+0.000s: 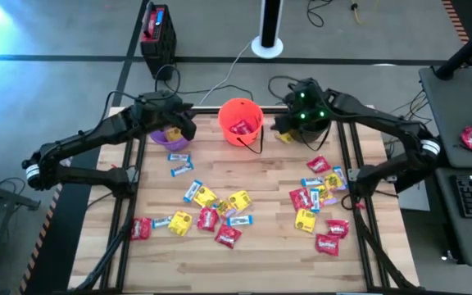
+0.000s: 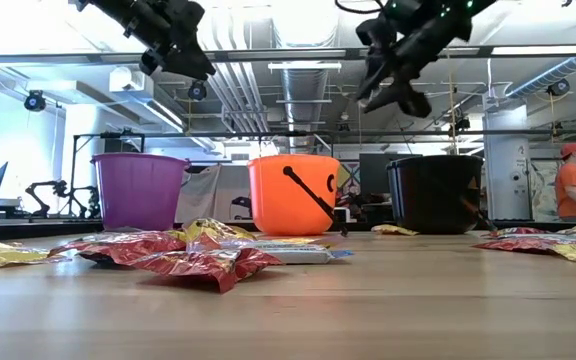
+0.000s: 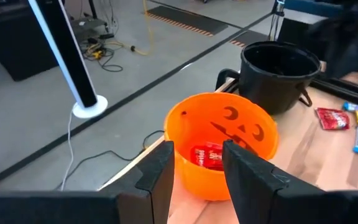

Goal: Sort candy by brand, put in halloween buckets

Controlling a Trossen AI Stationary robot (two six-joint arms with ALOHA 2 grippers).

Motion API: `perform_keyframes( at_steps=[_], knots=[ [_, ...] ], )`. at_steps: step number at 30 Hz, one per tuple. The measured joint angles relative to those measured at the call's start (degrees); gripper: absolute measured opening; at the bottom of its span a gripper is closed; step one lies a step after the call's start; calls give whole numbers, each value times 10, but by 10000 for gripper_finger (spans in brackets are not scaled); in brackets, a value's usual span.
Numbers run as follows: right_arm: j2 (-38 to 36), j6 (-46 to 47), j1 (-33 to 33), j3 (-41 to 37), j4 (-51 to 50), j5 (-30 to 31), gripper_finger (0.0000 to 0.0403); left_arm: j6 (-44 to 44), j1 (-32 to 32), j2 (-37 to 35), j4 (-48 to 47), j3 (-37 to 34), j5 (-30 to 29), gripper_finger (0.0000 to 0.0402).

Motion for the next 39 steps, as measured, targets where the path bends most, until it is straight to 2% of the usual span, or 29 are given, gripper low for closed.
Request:
perform_keyframes(
  at_steps=[7,15,22,27,31,39],
  knots=[
    [0,39,74,0,-161,65,132,28,1,0,2,0,-2,120],
    [20,38,106,-21,-314,144,153,30,1,0,2,0,-4,120],
    [23,33,107,-123,-316,192,166,30,1,0,0,0,-4,120],
    [22,40,107,-190,-284,198,169,29,1,0,-4,0,-10,120],
    [21,53,107,-224,-233,213,167,29,1,0,-4,0,-30,120],
    [22,62,107,-251,-165,285,168,29,1,0,-4,0,-34,120]
  ],
)
